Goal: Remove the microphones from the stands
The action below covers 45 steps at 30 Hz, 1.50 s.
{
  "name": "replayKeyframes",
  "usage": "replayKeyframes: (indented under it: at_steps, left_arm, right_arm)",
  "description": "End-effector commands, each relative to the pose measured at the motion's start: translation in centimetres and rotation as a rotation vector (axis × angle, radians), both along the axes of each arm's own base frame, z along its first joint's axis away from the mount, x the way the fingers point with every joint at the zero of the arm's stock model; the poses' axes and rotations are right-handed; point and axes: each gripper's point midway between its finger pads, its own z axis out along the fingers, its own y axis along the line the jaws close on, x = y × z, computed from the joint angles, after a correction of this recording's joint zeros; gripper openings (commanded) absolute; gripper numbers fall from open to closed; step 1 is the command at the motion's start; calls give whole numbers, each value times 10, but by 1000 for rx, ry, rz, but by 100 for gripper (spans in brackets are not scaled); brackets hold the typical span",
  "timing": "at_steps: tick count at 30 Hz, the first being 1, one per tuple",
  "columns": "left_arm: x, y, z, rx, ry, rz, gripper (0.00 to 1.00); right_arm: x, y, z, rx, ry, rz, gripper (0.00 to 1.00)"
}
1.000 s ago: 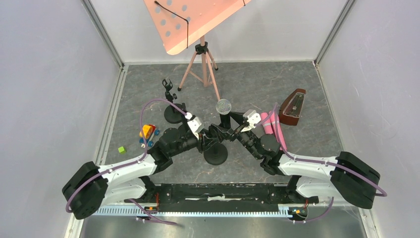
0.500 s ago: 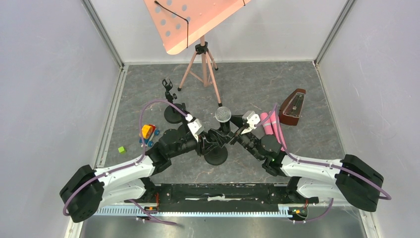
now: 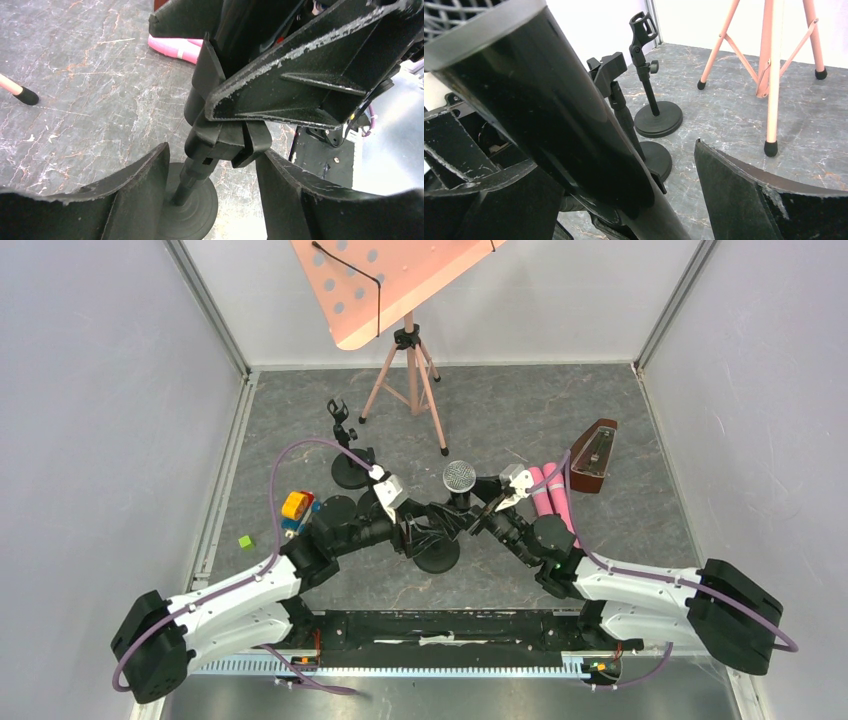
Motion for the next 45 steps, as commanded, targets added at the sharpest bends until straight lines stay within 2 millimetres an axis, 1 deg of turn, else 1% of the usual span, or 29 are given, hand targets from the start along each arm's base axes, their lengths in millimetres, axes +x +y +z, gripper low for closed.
replayKeyframes:
  at_steps: [1,5,8,9,11,13,19,22,25,31,34,36,38,41,45]
  left_arm:
    - [6,-2,28,-19,-77,7,70]
    - [8,-4,37,-26,-106,6,69]
    - [9,-5,43,-27,-132,2,64]
    - [9,-5,44,-27,-139,0,61]
    - [8,-5,44,-24,-144,-10,49]
    - [6,-5,41,-17,-140,-21,39]
    - [2,-3,28,9,-126,-33,29]
    - [1,-2,24,14,-119,-34,27]
    - [2,-3,22,21,-115,-35,24]
    - [3,-4,16,40,-98,-36,20]
    - [3,-4,13,46,-92,-37,19]
    - [3,-4,13,46,-92,-37,18]
    - [4,-5,13,48,-92,-37,17]
    - [4,-5,14,46,-95,-38,17]
    - [4,-5,15,47,-98,-38,19]
  right_arm:
    - [-8,0,-29,-40,67,35,98]
    - [-8,5,-24,-22,77,52,98]
    - [-8,5,-23,-11,80,52,98]
    - [-8,6,-23,-12,82,52,98]
    - [-7,6,-25,-18,85,51,98]
    - [-6,5,-27,-22,90,42,98]
    - [-5,3,-26,-20,91,32,98]
    - [-3,2,-22,-6,86,17,98]
    - [0,0,-21,-4,84,0,96]
    - [-4,-8,-9,77,68,-6,92]
    - [-7,-14,-1,129,58,-7,85]
    - [-8,-15,4,166,57,-5,86]
    - [-7,-14,10,188,56,-6,92]
    - [-3,-10,21,199,49,-12,92]
    - [5,-3,29,162,36,-31,91]
